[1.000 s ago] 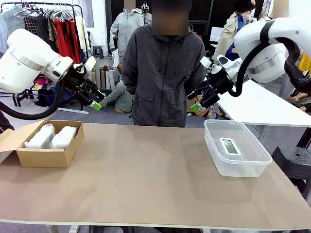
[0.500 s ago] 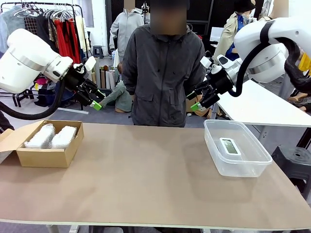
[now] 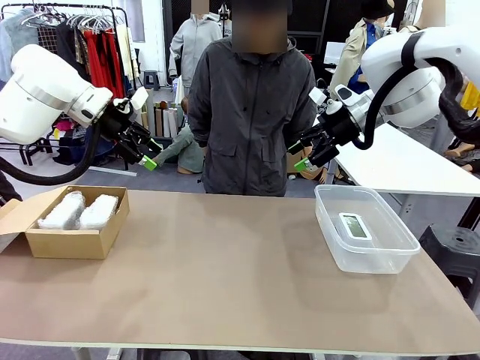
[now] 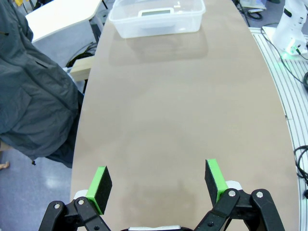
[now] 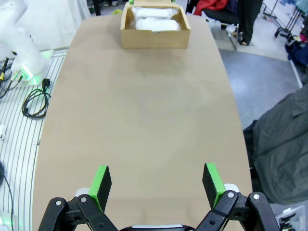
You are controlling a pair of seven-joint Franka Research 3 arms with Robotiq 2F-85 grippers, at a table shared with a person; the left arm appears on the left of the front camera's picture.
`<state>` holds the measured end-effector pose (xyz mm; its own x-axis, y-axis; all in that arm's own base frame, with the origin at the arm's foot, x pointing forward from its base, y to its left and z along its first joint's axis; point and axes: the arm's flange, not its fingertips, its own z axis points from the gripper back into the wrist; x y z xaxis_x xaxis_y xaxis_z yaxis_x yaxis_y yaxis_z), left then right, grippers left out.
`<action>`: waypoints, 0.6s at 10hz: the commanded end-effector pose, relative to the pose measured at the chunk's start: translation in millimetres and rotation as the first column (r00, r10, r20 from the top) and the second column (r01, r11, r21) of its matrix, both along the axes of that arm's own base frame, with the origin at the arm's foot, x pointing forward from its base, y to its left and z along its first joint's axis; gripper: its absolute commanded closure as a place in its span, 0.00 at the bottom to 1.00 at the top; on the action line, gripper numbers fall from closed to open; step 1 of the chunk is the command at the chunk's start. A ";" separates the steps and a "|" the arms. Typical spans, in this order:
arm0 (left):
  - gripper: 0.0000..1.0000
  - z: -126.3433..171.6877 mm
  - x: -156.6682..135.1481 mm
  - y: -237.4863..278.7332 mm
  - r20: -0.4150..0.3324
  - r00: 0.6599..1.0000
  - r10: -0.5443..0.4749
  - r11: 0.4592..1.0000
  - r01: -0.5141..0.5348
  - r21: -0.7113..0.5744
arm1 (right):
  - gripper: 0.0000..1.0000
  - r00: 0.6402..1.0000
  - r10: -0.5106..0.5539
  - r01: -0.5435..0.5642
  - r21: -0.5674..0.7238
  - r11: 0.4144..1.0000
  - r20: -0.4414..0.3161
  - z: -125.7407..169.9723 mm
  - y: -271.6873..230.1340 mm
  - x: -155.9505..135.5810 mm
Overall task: Separate and place wrapped and unwrapped clocks.
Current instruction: If the picked Digital clock is wrapped, place it in the Package Box ; if not, place it in the Organizing box.
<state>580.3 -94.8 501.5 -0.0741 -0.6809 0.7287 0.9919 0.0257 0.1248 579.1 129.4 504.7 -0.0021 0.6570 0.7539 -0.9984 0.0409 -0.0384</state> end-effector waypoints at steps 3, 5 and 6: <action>0.00 0.7 -1.4 0.6 0.007 1.000 -0.005 1.000 0.005 0.001 | 0.00 1.000 -0.004 0.004 0.000 1.000 0.004 1.0 0.1 -0.7; 0.00 0.7 -1.4 0.6 0.007 1.000 -0.005 1.000 0.005 0.001 | 0.00 1.000 -0.004 0.004 0.000 1.000 0.004 1.0 0.1 -0.7; 0.00 0.7 -1.4 0.6 0.007 1.000 -0.005 1.000 0.005 0.001 | 0.00 1.000 -0.004 0.004 0.000 1.000 0.004 1.0 0.1 -0.7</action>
